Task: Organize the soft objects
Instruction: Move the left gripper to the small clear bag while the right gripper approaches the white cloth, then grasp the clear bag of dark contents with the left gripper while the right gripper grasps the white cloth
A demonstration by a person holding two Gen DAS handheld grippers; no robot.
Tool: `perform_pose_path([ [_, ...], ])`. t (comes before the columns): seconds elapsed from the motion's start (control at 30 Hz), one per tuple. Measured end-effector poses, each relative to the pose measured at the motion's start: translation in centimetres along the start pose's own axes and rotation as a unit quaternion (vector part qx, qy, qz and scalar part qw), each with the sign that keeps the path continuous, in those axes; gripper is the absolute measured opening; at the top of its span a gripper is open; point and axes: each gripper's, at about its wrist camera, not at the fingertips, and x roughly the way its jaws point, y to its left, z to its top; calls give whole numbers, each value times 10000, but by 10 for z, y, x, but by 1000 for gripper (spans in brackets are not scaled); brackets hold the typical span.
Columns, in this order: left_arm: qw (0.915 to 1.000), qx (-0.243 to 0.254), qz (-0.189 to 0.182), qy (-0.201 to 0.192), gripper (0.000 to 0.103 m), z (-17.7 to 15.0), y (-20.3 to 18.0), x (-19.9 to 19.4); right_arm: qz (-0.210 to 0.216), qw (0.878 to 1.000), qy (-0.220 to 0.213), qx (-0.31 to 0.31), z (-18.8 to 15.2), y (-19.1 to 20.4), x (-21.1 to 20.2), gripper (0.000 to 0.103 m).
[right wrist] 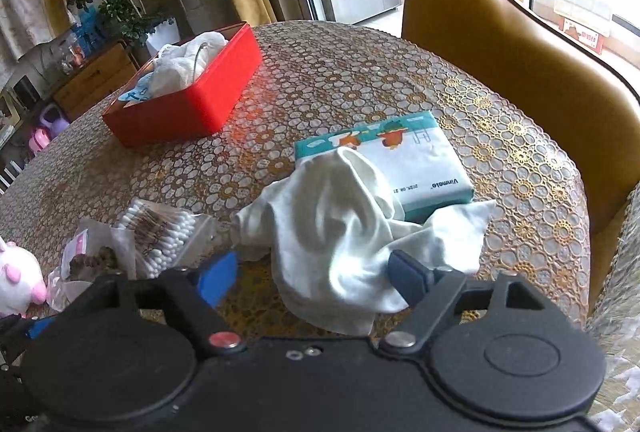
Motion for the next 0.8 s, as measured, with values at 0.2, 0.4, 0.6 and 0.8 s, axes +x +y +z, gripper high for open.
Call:
perform_pose_path([
  [0.2, 10000, -26, 22, -53, 49, 2, -1, 0, -69, 9999, 33, 115, -3, -5, 3, 62],
  [0.4, 9999, -84, -25, -115, 35, 3, 1, -4, -149, 9997, -20, 166, -4, -9, 0, 44],
  [0.6, 9999, -114, -5, -110, 25, 5, 3, -7, -156, 9996, -194, 167, -7, -11, -9, 21],
  [0.8, 9997, -176, -1, -142, 23, 6, 8, -12, -116, 9988, -472, 57, -7, -10, -26, 7],
])
